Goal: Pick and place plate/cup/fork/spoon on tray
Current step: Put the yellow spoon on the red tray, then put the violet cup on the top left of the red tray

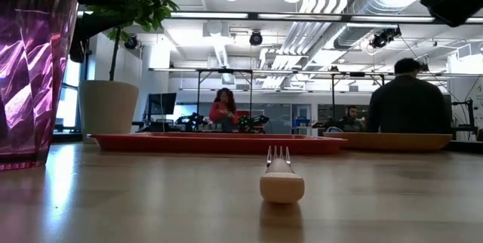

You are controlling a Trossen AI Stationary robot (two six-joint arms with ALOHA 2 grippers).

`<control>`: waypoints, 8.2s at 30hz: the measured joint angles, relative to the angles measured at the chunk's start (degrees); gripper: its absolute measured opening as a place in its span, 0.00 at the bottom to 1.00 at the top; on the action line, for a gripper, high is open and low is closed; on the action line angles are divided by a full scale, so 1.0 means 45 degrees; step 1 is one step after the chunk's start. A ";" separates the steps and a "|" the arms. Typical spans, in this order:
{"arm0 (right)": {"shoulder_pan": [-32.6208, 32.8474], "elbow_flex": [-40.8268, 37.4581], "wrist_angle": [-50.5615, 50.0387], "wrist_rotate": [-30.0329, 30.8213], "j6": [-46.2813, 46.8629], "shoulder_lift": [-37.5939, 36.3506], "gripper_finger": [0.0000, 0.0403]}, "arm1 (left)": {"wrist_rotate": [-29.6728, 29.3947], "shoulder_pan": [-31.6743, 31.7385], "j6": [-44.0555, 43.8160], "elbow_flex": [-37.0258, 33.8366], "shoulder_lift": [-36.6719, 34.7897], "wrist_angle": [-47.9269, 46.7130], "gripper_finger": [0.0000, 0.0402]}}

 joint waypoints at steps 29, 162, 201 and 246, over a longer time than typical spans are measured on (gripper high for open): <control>0.2673 -0.0005 0.1327 -0.1030 0.3150 0.4302 0.25 | -0.0463 0.0000 -0.0005 0.0005 0.0002 0.0010 0.32; -1.2942 0.6115 -0.0369 0.0468 -1.0786 0.8688 0.03 | 0.1907 -0.0003 0.1418 0.0005 0.0003 -0.1341 0.32; -1.3287 0.5620 0.0340 0.1160 -1.1342 0.9392 0.03 | 0.1807 -0.0005 0.1325 0.0005 0.0017 -0.1622 0.32; -1.3205 0.5762 0.0419 0.0650 -1.0757 0.9863 0.26 | 0.1811 -0.0002 0.1316 0.0005 0.0017 -0.1622 0.32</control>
